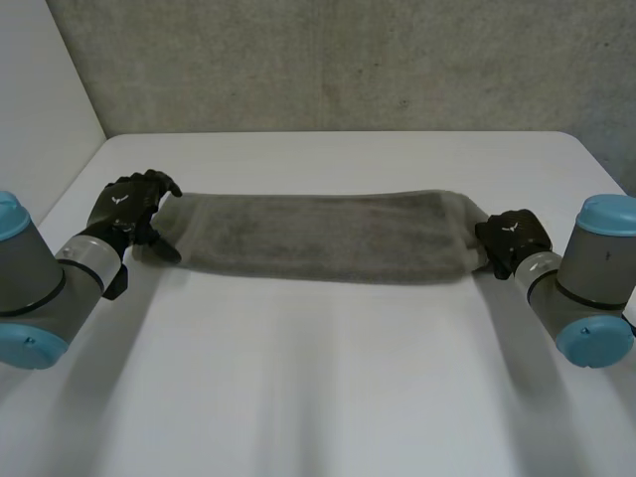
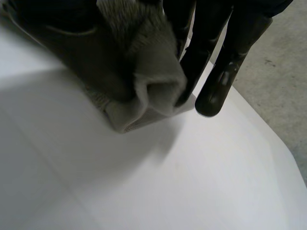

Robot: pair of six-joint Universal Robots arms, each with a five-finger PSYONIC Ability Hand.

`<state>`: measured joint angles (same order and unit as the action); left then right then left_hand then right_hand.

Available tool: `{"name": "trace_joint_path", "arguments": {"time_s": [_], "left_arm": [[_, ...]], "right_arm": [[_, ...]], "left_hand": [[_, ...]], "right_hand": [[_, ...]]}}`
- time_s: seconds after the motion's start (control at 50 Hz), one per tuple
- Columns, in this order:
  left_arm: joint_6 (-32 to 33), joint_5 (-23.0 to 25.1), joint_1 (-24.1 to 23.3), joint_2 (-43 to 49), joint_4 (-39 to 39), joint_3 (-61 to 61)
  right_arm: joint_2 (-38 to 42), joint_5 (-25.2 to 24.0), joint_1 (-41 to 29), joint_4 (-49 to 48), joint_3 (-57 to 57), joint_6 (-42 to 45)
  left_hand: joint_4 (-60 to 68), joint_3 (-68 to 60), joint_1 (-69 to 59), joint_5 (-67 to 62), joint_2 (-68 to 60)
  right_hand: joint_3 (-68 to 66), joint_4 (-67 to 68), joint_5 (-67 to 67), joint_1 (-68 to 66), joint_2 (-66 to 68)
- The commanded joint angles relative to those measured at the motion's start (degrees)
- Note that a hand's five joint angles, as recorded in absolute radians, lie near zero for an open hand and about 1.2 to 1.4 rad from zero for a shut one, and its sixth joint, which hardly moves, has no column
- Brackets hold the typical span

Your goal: Fold the towel.

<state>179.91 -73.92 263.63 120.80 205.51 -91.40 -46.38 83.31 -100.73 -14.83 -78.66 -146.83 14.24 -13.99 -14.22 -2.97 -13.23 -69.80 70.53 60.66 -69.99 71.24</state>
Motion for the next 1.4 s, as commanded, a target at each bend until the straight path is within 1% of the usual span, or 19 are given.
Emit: {"name": "trace_joint_path", "arguments": {"time_s": [0.02, 0.1, 0.2, 0.4, 0.46, 0.56, 0.62, 0.72, 0.74, 0.76, 0.78, 0.8, 0.82, 0.84, 0.9, 1.02, 1.1, 1.28, 1.4], "left_arm": [[0.18, 0.09, 0.04, -0.57, 1.29, -1.06], [0.01, 0.09, 0.13, -0.57, 1.38, -1.06], [0.01, 0.01, 0.13, -0.48, 1.82, -1.06], [0.01, 0.00, 0.13, -0.83, 1.91, -1.15], [0.01, 0.00, 0.22, -0.83, 1.91, -1.15], [0.01, 0.00, 0.31, -0.92, 1.91, -1.15], [0.01, 0.00, 0.31, -0.92, 1.91, -1.15], [0.01, 0.00, 0.31, -1.01, 1.91, -1.23], [0.01, 0.00, 0.31, -1.09, 1.91, -1.23], [0.01, 0.00, 0.31, -1.10, 1.91, -1.23], [0.01, 0.00, 0.31, -1.10, 1.91, -1.23], [0.01, 0.00, 0.31, -1.10, 1.91, -1.23], [0.01, 0.00, 0.31, -1.10, 1.91, -1.23], [0.01, 0.00, 0.31, -1.10, 1.91, -1.23], [0.01, 0.00, 0.22, -1.10, 1.91, -1.23], [0.18, 0.18, 0.22, -1.01, 1.91, -1.23], [0.36, 0.27, 0.13, -0.66, 2.00, -1.15], [0.62, 0.36, -0.48, -0.22, 2.00, -1.23], [0.71, 0.44, -1.27, -0.13, 2.08, -1.59]], "right_arm": [[-0.46, 0.10, 2.64, -0.20, 0.70, 0.14], [-1.52, 0.01, 5.81, 0.24, 0.53, 0.49], [-5.47, -2.79, 14.06, 2.70, 1.75, 7.15], [-8.64, -3.77, 14.77, 10.35, 15.38, 12.27], [-9.43, -3.41, 12.23, 12.90, 20.39, 12.27], [-8.99, -1.93, -3.20, 13.95, 27.41, 12.70], [-8.29, -1.30, -7.20, 13.95, 28.21, 12.80], [-1.89, -1.13, -24.38, 13.34, 29.88, 12.97], [-1.87, -1.13, -24.42, 13.34, 29.88, 12.97], [0.22, -1.22, -27.64, 13.08, 30.05, 12.97], [2.76, -0.96, -30.11, 12.81, 30.32, 13.06], [2.79, -0.95, -30.14, 12.81, 30.32, 13.06], [5.22, -0.78, -31.96, 12.72, 30.67, 13.49], [7.42, -0.26, -33.20, 12.63, 31.11, 14.46], [8.94, 0.80, -33.65, 12.72, 31.55, 15.78], [9.29, 7.40, -32.77, 12.81, 30.41, 18.24], [5.88, 9.77, -28.48, 13.07, 24.90, 17.19], [-4.07, 8.10, -20.47, 11.05, 8.52, 8.58], [-8.11, 2.39, -14.41, 9.38, -0.79, -0.04]], "left_hand": [[-4.02, 3.78, 4.00, 2.76, 3.02], [-4.02, 3.78, 4.00, 2.76, 3.02], [-4.02, 3.78, 4.00, 2.76, 3.02], [-4.02, 3.78, 4.00, 2.76, 3.02], [-4.02, 3.78, 4.00, 2.76, 3.02], [-4.02, 3.78, 4.00, 2.76, 3.02], [-4.02, 3.78, 4.00, 2.76, 3.02], [-4.02, 3.78, 4.00, 2.76, 3.02], [-4.02, 3.78, 4.00, 2.76, 3.02], [-4.02, 3.78, 4.00, 2.76, 3.02], [-4.02, 3.78, 4.00, 2.76, 3.02], [-4.02, 3.78, 4.00, 2.76, 3.02], [-4.02, 3.78, 4.00, 2.76, 3.02], [-4.02, 3.78, 4.00, 2.76, 3.02], [-4.02, 3.78, 4.00, 2.76, 3.02], [-4.02, 3.78, 4.00, 2.76, 3.02], [-4.02, 3.78, 4.00, 2.76, 3.02], [-4.02, 3.78, 4.00, 2.76, 3.02], [-4.02, 3.78, 4.00, 2.76, 3.02]], "right_hand": [[-10.20, 9.47, 9.34, -10.01, 8.76], [-10.20, 9.47, 9.34, -10.01, 8.76], [-10.20, 9.47, 9.34, -10.01, 8.76], [-10.20, 9.47, 9.34, -10.01, 8.76], [-10.20, 9.47, 9.34, -10.01, 8.76], [-10.20, 9.47, 9.34, -10.01, 8.76], [-10.20, 9.47, 9.34, -10.01, 8.76], [-10.20, 9.47, 9.34, -10.01, 8.76], [-10.20, 9.47, 9.34, -10.01, 8.76], [-2.60, 1.87, 1.73, -2.41, 1.15], [28.45, -29.18, -29.32, 28.64, -29.90], [28.76, -29.49, -29.63, 28.95, -30.21], [59.57, -60.30, -60.44, 59.76, -61.02], [59.80, -60.53, -60.66, 59.99, -61.24], [59.80, -60.53, -60.66, 59.99, -61.24], [59.80, -60.53, -60.66, 59.99, -61.24], [59.80, -60.53, -60.66, 59.99, -61.24], [59.80, -60.53, -60.66, 59.99, -61.24], [55.85, -56.58, -56.71, 56.03, -57.29]]}}
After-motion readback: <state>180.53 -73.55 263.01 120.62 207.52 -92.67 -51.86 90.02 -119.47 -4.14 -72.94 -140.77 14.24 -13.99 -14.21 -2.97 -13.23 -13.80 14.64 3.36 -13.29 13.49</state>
